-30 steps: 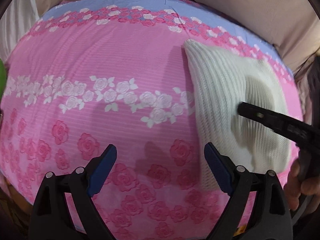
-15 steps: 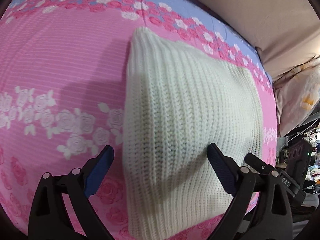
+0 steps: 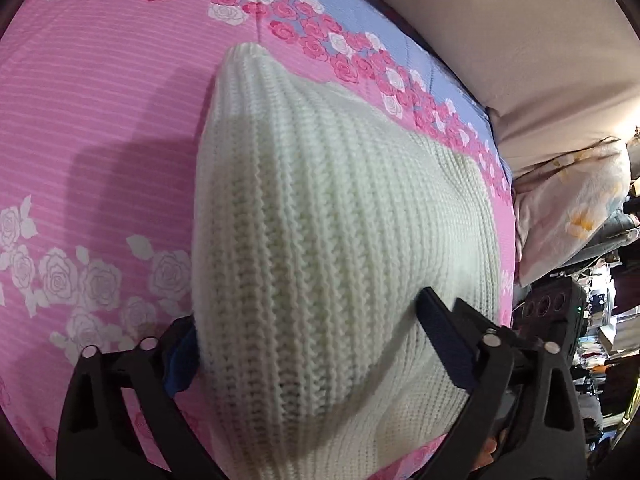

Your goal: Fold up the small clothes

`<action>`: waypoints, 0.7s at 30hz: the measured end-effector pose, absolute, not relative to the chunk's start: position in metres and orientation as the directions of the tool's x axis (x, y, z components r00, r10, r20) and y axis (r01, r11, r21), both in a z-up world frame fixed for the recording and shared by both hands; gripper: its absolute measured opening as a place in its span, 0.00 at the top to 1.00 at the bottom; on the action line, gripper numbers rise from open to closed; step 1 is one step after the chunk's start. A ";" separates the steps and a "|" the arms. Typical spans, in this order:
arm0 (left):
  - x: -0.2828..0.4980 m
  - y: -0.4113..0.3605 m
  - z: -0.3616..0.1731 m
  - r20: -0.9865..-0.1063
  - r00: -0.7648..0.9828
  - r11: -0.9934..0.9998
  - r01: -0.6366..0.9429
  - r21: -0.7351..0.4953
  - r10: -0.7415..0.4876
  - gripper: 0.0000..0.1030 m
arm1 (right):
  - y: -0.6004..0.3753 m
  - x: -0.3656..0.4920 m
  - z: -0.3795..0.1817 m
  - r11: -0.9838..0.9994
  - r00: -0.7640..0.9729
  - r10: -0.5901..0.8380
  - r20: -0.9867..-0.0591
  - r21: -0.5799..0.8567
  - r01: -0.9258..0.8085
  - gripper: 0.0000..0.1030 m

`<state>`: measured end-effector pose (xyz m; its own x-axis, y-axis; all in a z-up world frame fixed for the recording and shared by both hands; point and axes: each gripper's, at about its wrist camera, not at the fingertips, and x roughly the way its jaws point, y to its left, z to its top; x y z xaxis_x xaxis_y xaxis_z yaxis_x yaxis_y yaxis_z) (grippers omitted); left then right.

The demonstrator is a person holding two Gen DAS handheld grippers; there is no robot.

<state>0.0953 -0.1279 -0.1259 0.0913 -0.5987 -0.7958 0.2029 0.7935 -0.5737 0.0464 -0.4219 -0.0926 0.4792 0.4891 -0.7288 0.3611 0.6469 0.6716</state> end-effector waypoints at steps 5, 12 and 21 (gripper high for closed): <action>0.091 -0.120 -0.108 -0.787 0.067 0.778 0.225 -0.587 -0.614 0.47 | -0.421 0.047 -0.092 0.567 0.500 0.529 -0.686 0.724 0.393 0.58; 0.062 -0.121 -0.054 -0.718 0.023 0.689 0.304 -0.658 -0.696 0.55 | -0.417 0.005 -0.046 0.562 0.569 0.488 -0.662 0.737 0.376 0.64; 0.009 -0.149 0.019 -0.631 -0.024 0.549 0.469 -0.692 -0.775 0.56 | -0.440 -0.070 0.040 0.574 0.696 0.387 -0.605 0.749 0.331 0.64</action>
